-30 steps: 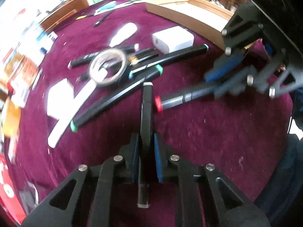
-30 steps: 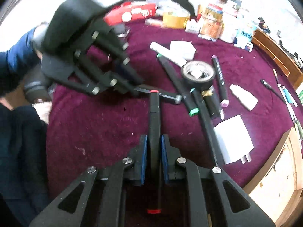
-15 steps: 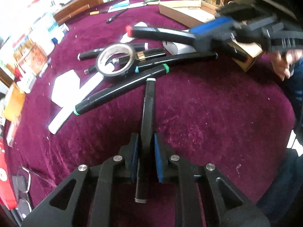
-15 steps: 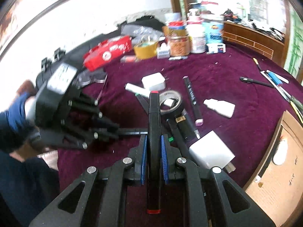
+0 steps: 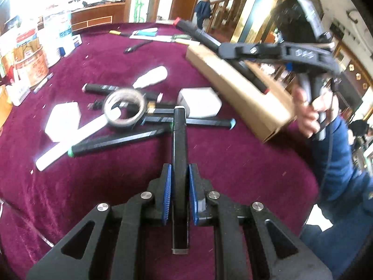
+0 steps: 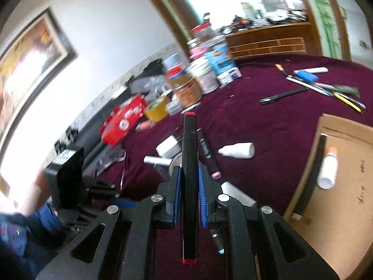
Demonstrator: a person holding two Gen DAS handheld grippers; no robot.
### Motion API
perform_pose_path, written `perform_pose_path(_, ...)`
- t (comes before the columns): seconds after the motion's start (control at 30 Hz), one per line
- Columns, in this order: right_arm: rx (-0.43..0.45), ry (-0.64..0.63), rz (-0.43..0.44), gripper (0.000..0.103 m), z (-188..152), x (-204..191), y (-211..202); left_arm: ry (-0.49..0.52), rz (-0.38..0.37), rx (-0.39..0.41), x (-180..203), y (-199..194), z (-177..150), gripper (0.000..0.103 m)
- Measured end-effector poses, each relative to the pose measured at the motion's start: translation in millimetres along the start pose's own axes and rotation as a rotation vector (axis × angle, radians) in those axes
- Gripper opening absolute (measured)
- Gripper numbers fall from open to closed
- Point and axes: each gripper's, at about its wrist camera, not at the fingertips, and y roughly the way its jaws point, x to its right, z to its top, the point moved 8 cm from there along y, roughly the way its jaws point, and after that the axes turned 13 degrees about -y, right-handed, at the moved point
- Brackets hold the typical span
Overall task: Organize rigid objects
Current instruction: 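Carry both markers into the tray and open both grippers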
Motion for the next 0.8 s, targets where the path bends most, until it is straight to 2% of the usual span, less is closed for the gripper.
perform_pose_path(0.2, 0.044, 0.113, -0.072, 0.013, 4, 41, -25, -0.049, -0.090, 0.036, 31, 0, 30, 0.012)
perform_pose_path(0.33, 0.062, 0.185, -0.125, 0.013, 3, 65, -37, -0.079, -0.145, 0.040, 57, 16, 57, 0.012)
perform_pose_path(0.4, 0.061, 0.211, -0.199, 0.013, 0, 82, -46, -0.102, -0.176, 0.027, 68, 28, 68, 0.012)
perform_pose_path(0.5, 0.045, 0.273, -0.314, 0.013, -10, 114, -60, -0.123, -0.200, 0.003, 87, 54, 86, 0.012)
perform_pose_path(0.6, 0.016, 0.323, -0.392, 0.013, -20, 139, -70, -0.159, -0.223, -0.016, 100, 74, 100, 0.012)
perform_pose_path(0.8, -0.050, 0.396, -0.472, 0.013, -41, 167, -76, -0.218, -0.228, -0.043, 123, 116, 123, 0.012)
